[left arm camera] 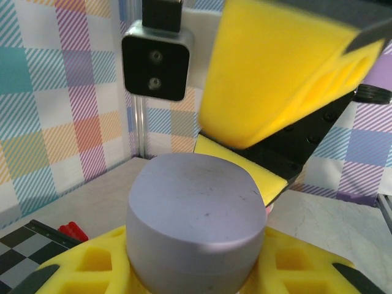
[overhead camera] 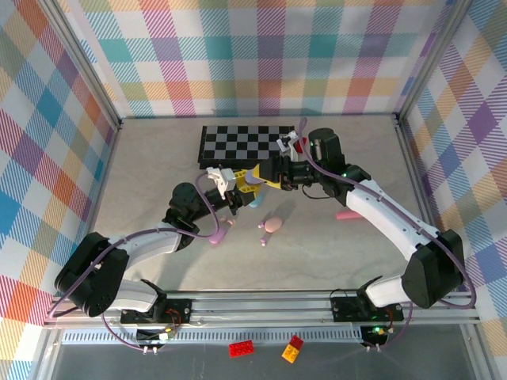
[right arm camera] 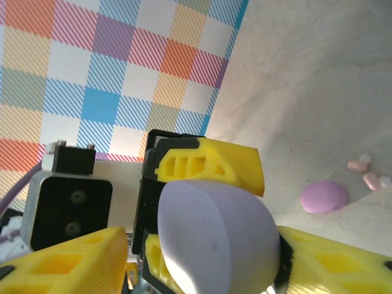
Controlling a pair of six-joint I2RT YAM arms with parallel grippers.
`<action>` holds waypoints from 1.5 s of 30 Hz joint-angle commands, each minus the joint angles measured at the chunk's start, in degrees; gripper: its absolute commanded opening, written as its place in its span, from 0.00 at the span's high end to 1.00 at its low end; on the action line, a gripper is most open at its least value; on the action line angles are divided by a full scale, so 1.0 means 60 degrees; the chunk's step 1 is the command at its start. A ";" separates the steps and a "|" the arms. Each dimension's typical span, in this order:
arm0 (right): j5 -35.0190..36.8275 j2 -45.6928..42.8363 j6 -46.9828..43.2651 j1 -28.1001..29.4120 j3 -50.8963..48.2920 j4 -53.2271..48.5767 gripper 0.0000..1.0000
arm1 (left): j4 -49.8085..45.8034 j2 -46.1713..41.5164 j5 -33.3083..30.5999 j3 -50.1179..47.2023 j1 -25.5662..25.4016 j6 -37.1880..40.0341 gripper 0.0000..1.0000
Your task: Insert the wireless bluetooth earbuds into the charging case
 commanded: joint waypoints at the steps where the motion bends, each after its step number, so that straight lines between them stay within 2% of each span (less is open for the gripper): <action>1: -0.0374 0.0079 0.0387 0.0021 -0.0113 0.0681 0.48 | 0.0403 -0.0153 0.0258 0.0224 -0.0012 -0.0092 0.71; 6: -0.0146 0.0050 0.0700 -0.0101 -0.0382 0.0980 0.68 | 0.0294 -0.0197 0.0257 0.0231 -0.0012 -0.0036 0.70; 10: 0.0162 -0.0113 0.0691 -0.0227 -0.0601 0.1038 0.78 | 0.0094 -0.0281 0.0242 0.0209 -0.0010 0.0101 0.68; 13: 0.0429 -0.0255 0.0633 -0.0341 -0.0740 0.1038 0.80 | -0.0306 -0.0392 0.0242 0.0196 -0.0012 0.0281 0.54; 15: 0.0756 -0.0376 0.0552 -0.0442 -0.0892 0.0993 0.81 | -0.0596 -0.0519 0.0202 0.0131 -0.0012 0.0408 0.40; 17: 0.1192 -0.0511 0.0502 -0.0630 -0.1107 0.0961 0.81 | -0.0924 -0.0678 0.0129 0.0009 -0.0012 0.0551 0.30; 22: 0.1913 -0.0469 0.0274 -0.1521 -0.1898 0.0916 0.80 | -0.2826 -0.1182 0.0403 0.0002 0.0002 0.0975 0.12; 25: 0.2094 -0.0166 0.0304 -0.2171 -0.2417 0.1097 0.80 | -0.3760 -0.1388 0.0298 0.0033 0.0002 0.1128 0.06; 30: 0.2883 0.0658 -0.0058 -0.2911 -0.2691 0.1268 0.80 | -0.4877 -0.1494 0.0177 0.0121 -0.0012 0.1556 0.01; 35: 0.3827 0.2067 -0.0452 -0.3127 -0.2134 0.1328 0.80 | -0.5168 -0.1482 0.0181 0.0162 -0.0012 0.1658 0.00; 39: 0.4003 0.3374 -0.0354 -0.3164 -0.1498 0.1616 0.80 | -0.5321 -0.1525 0.0170 0.0151 -0.0012 0.1670 0.00; 45: 0.4077 0.4450 -0.0330 -0.3169 -0.0939 0.1806 0.79 | -0.5699 -0.1793 -0.0086 0.0019 -0.0012 0.1664 0.00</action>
